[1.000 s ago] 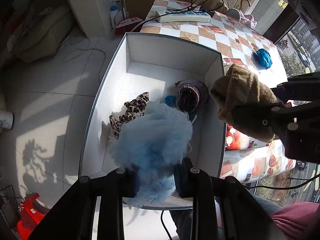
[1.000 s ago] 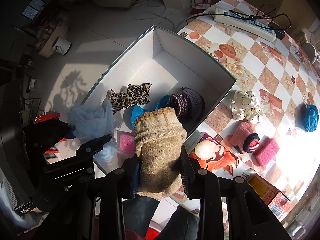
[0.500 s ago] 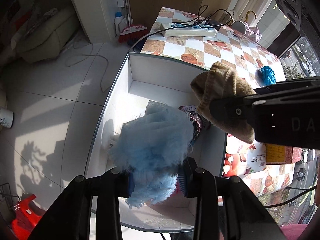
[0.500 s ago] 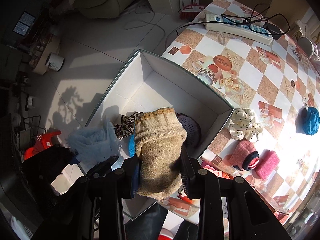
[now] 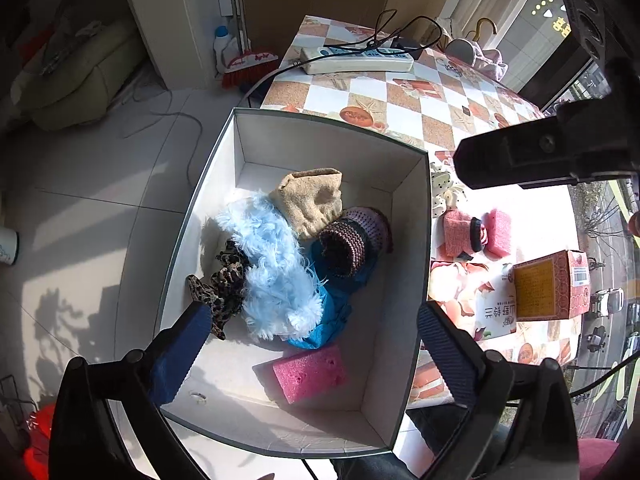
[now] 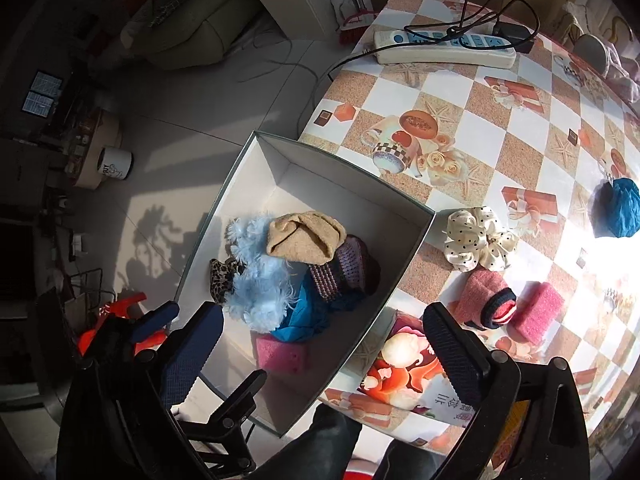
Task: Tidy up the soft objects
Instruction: 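Grasp the polka-dot scrunchie with the left tool while the right grasps the pink sponge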
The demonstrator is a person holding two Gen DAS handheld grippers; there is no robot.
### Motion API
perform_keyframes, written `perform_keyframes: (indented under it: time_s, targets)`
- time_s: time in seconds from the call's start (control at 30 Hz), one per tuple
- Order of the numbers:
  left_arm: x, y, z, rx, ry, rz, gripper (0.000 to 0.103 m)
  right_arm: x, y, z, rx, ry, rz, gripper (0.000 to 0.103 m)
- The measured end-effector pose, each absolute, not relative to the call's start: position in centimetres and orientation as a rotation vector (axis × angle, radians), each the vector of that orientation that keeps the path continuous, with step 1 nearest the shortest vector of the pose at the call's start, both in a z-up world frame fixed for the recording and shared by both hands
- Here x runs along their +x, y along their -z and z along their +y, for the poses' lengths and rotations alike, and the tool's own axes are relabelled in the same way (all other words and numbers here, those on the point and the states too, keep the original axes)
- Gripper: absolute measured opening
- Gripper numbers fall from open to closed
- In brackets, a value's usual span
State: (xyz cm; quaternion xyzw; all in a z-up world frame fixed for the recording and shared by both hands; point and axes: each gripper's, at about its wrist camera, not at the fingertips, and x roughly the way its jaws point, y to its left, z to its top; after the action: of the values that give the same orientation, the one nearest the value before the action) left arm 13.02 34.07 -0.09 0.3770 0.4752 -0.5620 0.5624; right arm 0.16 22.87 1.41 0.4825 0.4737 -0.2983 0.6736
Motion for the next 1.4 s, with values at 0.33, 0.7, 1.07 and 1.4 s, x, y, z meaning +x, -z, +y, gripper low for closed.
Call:
perform_keyframes:
  time_s: [0.33,0.7,1.07,1.4]
  targets:
    - [8.1,-2.3,29.5,0.911,1.47,1.1,0.103,-14.8,-5.3,21.7,1.271,0.814,1.02,0.101]
    - [1.7,-1.0,26.3,1.129,1.414,1.008,0.103,-25.8,6.7,16.2,1.488,0.958,1.202,0.101]
    - [-1.8,1.7,22.2,1.386,1.321,0.82,0.103,-20.1,17.8,12.5,1.449,0.719,1.462,0.101]
    - [-8.9,8.4,15.6,1.62,1.364,0.781,0.103,-19.2,20.3,13.7,1.205,0.732,1.67,0.101]
